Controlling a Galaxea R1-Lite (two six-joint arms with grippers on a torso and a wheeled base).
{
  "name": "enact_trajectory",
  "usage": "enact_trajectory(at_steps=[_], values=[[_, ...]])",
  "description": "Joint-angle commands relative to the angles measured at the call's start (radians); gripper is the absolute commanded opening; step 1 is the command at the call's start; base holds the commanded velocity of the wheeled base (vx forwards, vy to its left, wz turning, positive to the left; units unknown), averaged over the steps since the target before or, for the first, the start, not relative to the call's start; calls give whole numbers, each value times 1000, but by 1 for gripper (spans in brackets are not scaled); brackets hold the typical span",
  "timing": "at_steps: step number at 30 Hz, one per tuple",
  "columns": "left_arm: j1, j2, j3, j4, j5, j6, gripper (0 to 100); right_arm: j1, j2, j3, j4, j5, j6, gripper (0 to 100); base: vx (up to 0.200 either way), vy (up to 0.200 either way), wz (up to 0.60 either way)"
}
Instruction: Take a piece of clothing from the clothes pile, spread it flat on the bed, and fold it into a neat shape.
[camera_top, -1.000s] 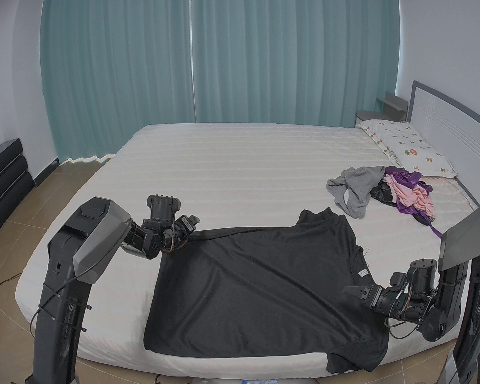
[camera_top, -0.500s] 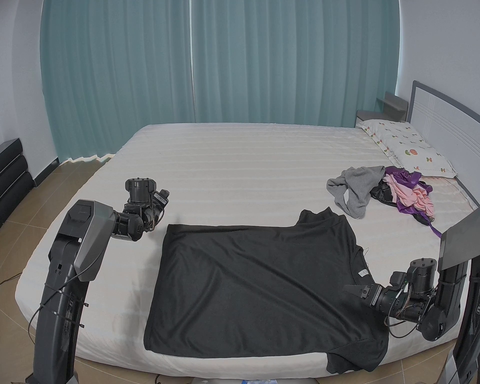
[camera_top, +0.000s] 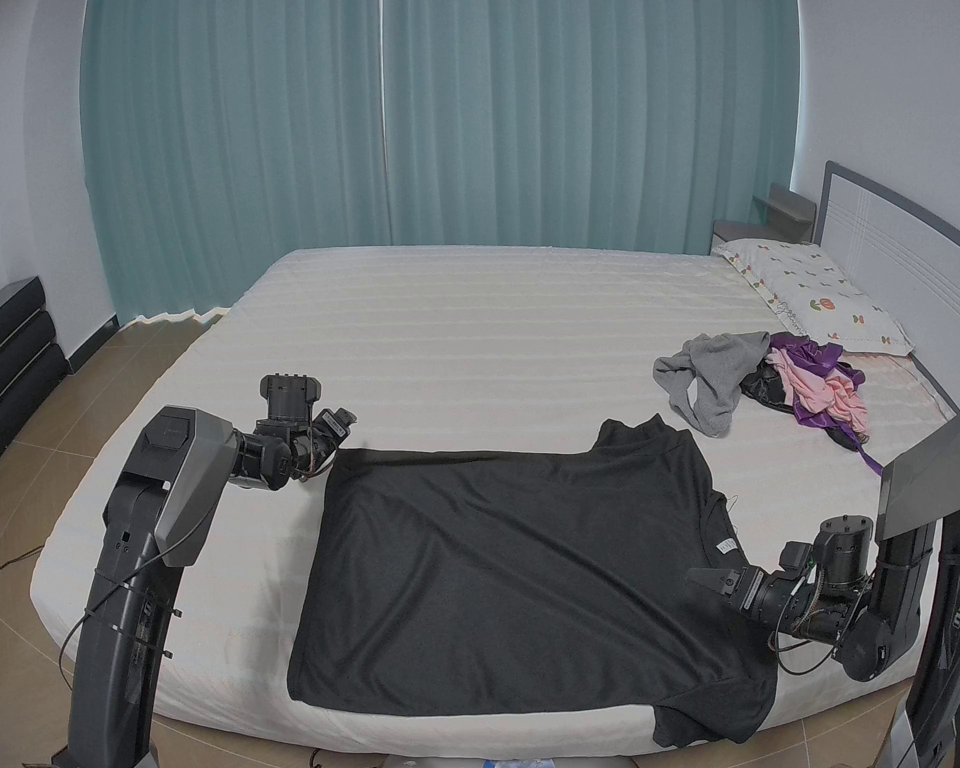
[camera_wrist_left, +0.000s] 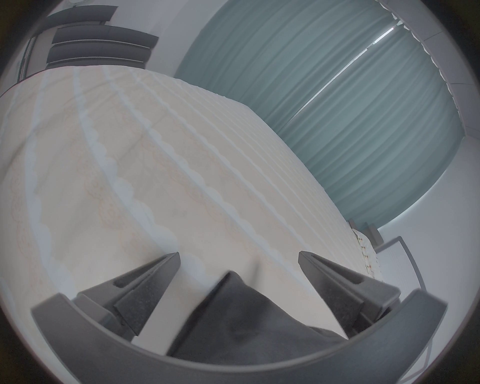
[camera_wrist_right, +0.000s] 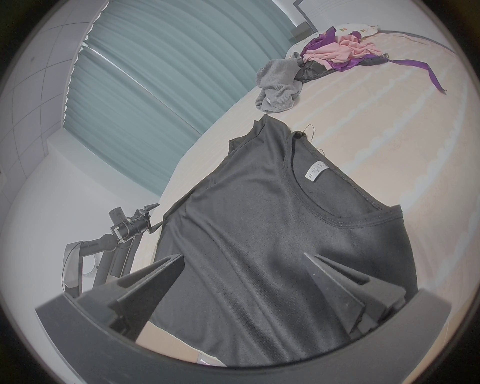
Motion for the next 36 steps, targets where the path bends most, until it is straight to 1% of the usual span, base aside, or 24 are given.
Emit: enact_trajectory(at_steps=[1, 5, 6, 11, 15, 19, 20, 21, 25, 26, 27, 28, 31, 34, 36], values=[[-12, 28, -7, 1, -1, 0, 100, 0, -1, -6, -15, 0, 0, 100, 0, 0, 0], [-17, 28, -7, 1, -7, 1, 100, -1, 1, -10, -15, 0, 0, 100, 0, 0, 0], [-18, 28, -7, 1, -11, 1, 0, -1, 1, -12, -15, 0, 0, 100, 0, 0, 0], [-24, 28, 1, 1, -19, 1, 0, -7, 1, -33, -14, -3, -1, 100, 0, 0, 0], [-23, 32, -17, -11, -7, 4, 0, -9, 4, -67, -12, -7, -11, 100, 0, 0, 0], [-12, -3, -20, -11, 12, 6, 0, -17, -2, -213, 23, -15, -18, 100, 0, 0, 0], [-12, -3, -20, -11, 12, 6, 0, -17, -2, -213, 23, -15, -18, 100, 0, 0, 0], [-7, -23, -20, -5, 21, 6, 0, -40, 3, -315, 100, -15, -20, 100, 0, 0, 0], [-7, -31, -20, -4, 39, 12, 0, -78, 7, -515, 308, -13, -21, 100, 0, 0, 0], [-7, -31, -20, -4, 39, 12, 0, -78, 7, -515, 308, -13, -21, 100, 0, 0, 0], [-7, -23, -20, -5, 62, 35, 0, -93, 27, -630, 416, -15, -23, 100, 0, 0, 0], [-7, -22, -20, -8, 72, 47, 0, -98, 49, -688, 463, -13, -23, 100, 0, 0, 0], [-12, -22, -20, -11, 79, 61, 0, -98, 116, -835, 571, -18, -23, 100, 0, 0, 0], [-15, -22, -20, -11, 88, 59, 0, -93, 176, -986, 675, -58, -34, 100, 0, 0, 0], [-15, -20, -20, -13, 107, 63, 0, -99, 203, -1062, 735, -67, -58, 100, 0, 0, 0]])
